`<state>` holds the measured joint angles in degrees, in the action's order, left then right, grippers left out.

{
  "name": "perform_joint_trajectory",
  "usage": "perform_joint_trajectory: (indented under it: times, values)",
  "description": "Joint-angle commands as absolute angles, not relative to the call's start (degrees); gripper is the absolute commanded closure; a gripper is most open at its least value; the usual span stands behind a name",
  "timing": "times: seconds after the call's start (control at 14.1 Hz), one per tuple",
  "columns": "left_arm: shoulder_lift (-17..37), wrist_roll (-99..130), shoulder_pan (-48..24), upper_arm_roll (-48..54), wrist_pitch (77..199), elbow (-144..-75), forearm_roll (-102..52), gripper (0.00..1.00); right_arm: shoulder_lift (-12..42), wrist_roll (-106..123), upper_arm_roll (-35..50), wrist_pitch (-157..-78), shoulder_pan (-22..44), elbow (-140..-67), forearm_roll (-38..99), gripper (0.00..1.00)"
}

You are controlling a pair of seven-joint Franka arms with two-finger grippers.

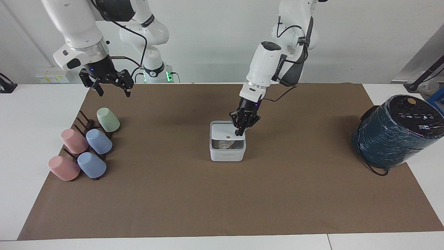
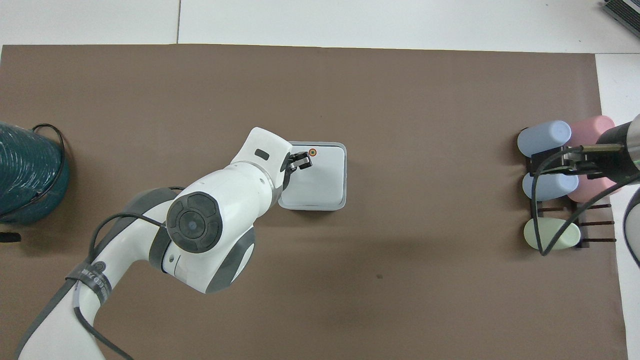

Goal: Close trash can lid
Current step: 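Hook the left gripper behind the raised white lid of the trash can, then push the lid down toward the can opening with the left gripper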

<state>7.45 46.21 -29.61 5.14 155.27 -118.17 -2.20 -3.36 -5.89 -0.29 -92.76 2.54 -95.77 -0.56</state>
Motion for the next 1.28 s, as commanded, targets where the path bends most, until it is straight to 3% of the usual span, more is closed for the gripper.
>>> perform_joint_trajectory:
  times: [0.0,0.5,1.2]
  values:
    - [12.11,46.67,-30.15,4.92,158.89,-116.20,-2.99,0.84,-4.04,-6.42,-0.09,-92.72,1.93,-96.50,0.53,0.00]
    - [17.49,46.58,-30.15,4.83,161.36,-113.73,-2.99,0.84,-4.04,-6.42,-0.09,-92.72,1.93,-96.50,0.53,0.00]
    - [19.42,46.76,-32.43,4.92,162.33,-112.42,-2.99,0.84,-4.04,-6.42,-0.09,-92.72,1.85,-96.50,0.53,0.00]
